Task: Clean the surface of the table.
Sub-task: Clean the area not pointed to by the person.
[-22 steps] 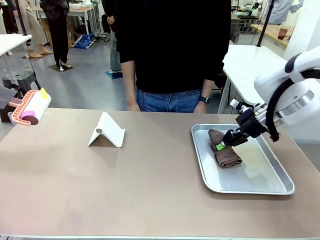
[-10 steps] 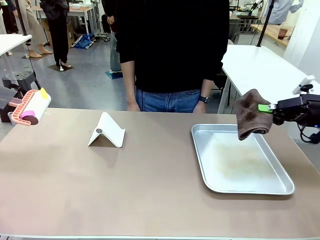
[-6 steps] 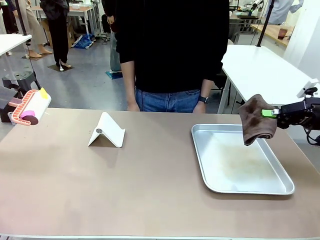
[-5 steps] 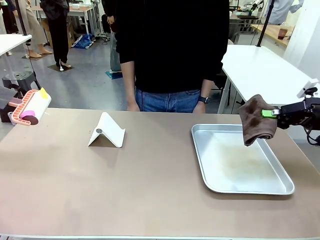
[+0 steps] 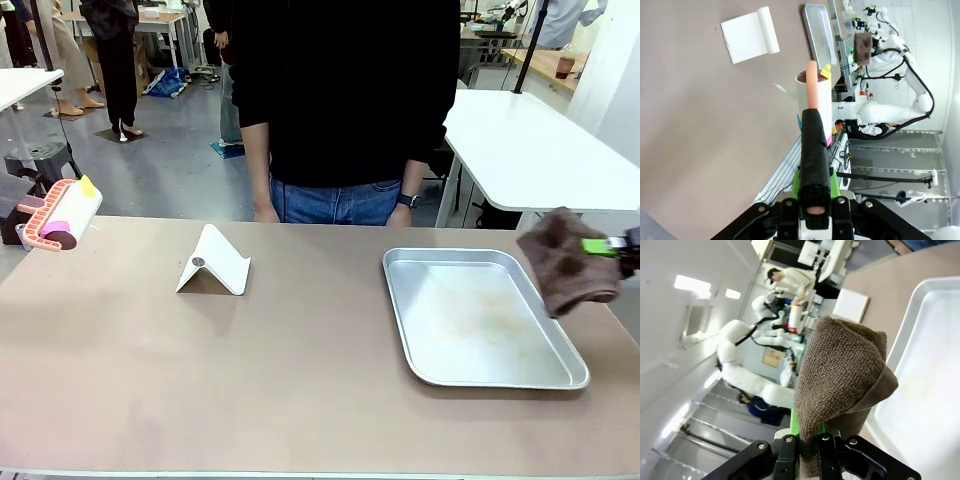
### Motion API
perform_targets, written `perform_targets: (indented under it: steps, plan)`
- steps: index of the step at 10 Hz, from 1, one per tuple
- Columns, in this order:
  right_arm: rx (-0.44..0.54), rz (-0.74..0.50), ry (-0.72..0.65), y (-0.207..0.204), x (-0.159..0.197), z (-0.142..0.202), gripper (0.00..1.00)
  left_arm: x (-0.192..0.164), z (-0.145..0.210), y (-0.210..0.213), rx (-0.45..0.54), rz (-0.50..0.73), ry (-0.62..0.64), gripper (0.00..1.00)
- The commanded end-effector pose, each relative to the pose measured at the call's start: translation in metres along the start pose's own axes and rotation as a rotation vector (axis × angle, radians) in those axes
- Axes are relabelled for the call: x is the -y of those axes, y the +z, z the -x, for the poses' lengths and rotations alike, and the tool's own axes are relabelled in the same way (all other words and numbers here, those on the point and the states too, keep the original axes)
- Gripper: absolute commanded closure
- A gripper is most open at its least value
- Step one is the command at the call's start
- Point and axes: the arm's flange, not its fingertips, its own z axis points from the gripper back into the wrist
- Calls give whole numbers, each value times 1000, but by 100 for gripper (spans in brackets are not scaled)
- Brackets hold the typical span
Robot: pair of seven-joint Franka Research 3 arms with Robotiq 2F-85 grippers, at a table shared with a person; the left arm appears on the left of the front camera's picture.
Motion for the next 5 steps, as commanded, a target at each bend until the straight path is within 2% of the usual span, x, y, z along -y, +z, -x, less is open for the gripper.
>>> perform_targets:
  steps: [1,2,3,4,5]
  plan:
    - [50,-4,-89,39,-1,1,88,4,3,1,-4,12,-6,77]
    - [73,21,-93,44,2,2,88,4,3,1,-4,12,-6,77]
    - [44,67,-107,33,7,1,88,4,3,1,-4,12,-6,77]
    - [61,5,-63,43,0,13,88,4,3,1,-4,12,-6,77]
    - [61,5,-63,43,0,13,88,4,3,1,-4,12,-6,77]
